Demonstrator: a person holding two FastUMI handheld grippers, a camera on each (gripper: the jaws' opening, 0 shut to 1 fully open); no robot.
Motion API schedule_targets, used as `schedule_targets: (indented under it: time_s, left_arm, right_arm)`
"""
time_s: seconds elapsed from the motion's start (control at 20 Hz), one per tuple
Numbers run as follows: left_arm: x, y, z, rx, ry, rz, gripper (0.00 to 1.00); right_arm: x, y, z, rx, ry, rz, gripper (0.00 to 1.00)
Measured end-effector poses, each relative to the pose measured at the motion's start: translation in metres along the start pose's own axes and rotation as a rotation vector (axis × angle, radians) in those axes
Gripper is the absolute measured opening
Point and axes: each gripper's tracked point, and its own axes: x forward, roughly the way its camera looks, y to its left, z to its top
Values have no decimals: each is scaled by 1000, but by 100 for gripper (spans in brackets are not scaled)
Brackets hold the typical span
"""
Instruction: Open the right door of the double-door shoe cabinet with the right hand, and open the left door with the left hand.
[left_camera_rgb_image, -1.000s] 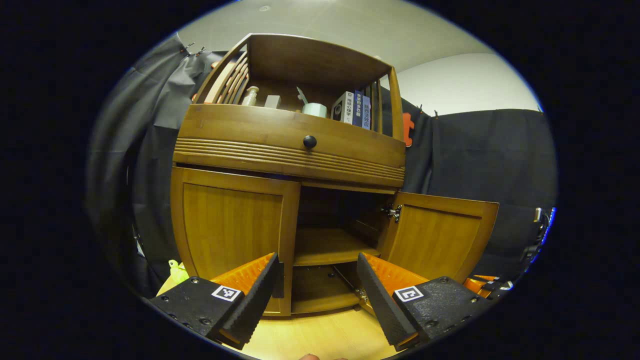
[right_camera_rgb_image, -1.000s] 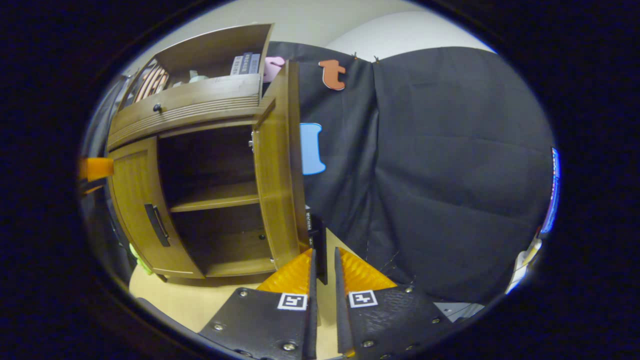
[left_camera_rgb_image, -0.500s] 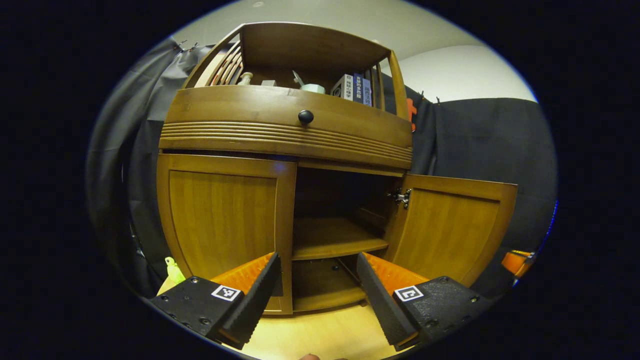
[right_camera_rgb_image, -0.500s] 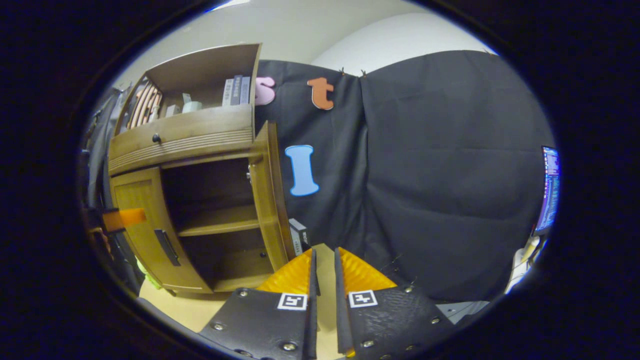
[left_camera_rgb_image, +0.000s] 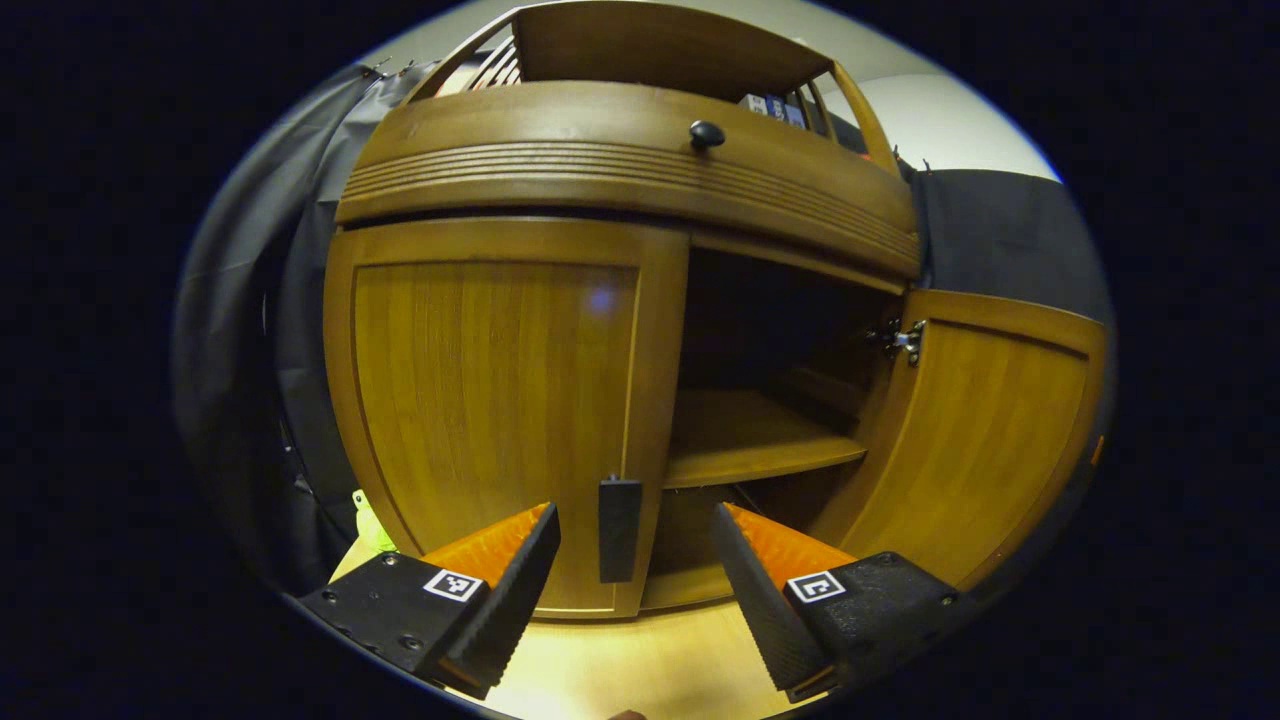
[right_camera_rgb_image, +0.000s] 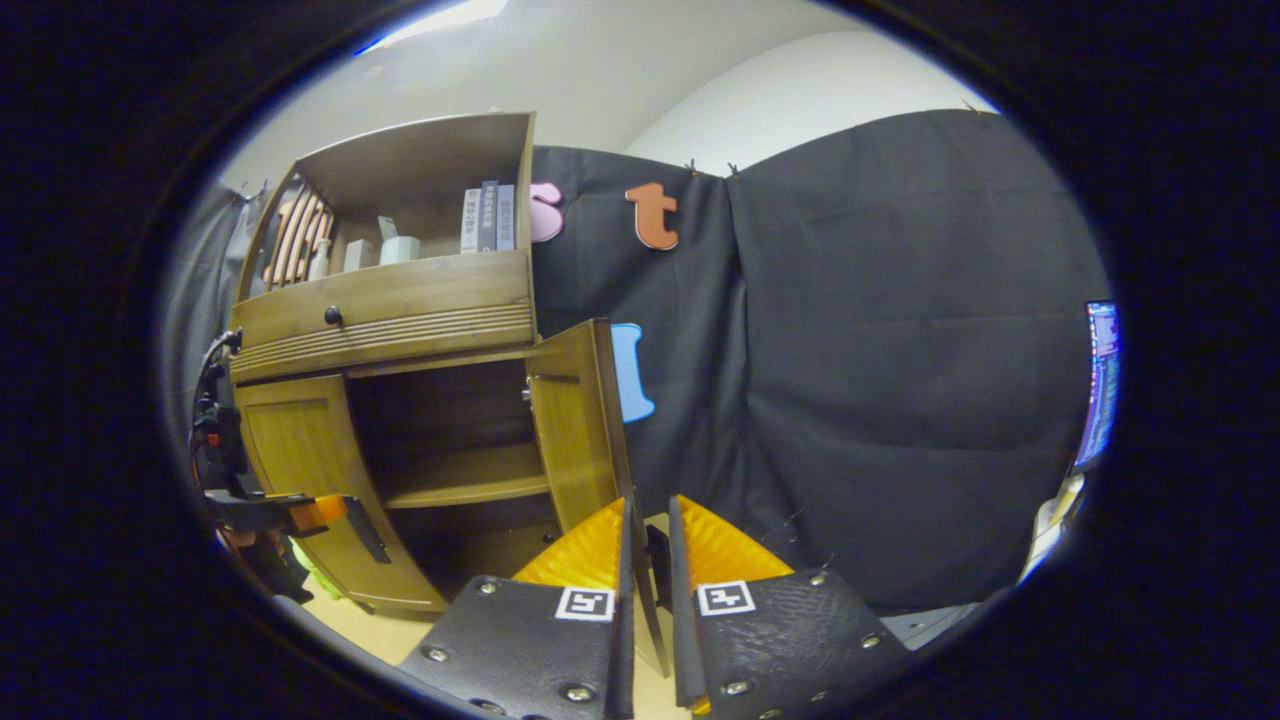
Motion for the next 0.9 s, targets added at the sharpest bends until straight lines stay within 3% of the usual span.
schedule_targets:
  time_s: [0.1, 0.25, 0.4, 0.45, 0.5, 0.6, 0.8, 0.9]
  left_arm:
    - [15, 8, -10, 5, 31, 11, 89]
    - [38, 12, -19, 8, 49, 17, 88]
    - [55, 8, -22, 10, 58, -12, 79]
    - [59, 4, -23, 9, 59, -20, 81]
    - [63, 2, -22, 8, 57, -25, 68]
    - [68, 6, -23, 10, 48, -2, 52]
    - [70, 10, -24, 15, 28, 16, 35]
    - [71, 10, -22, 16, 16, 6, 35]
  right_arm:
    - [2, 9, 1, -17, -2, 9, 16]
    - [4, 20, -4, -26, 12, 21, 16]
    - [7, 23, -9, -32, 27, 17, 16]
    - [9, 24, -11, -33, 33, 14, 16]
    - [8, 22, -12, -33, 36, 11, 16]
    - [10, 22, -13, -28, 39, 7, 16]
    - [17, 25, -16, -20, 49, 19, 16]
    - [19, 28, -19, -19, 58, 38, 16]
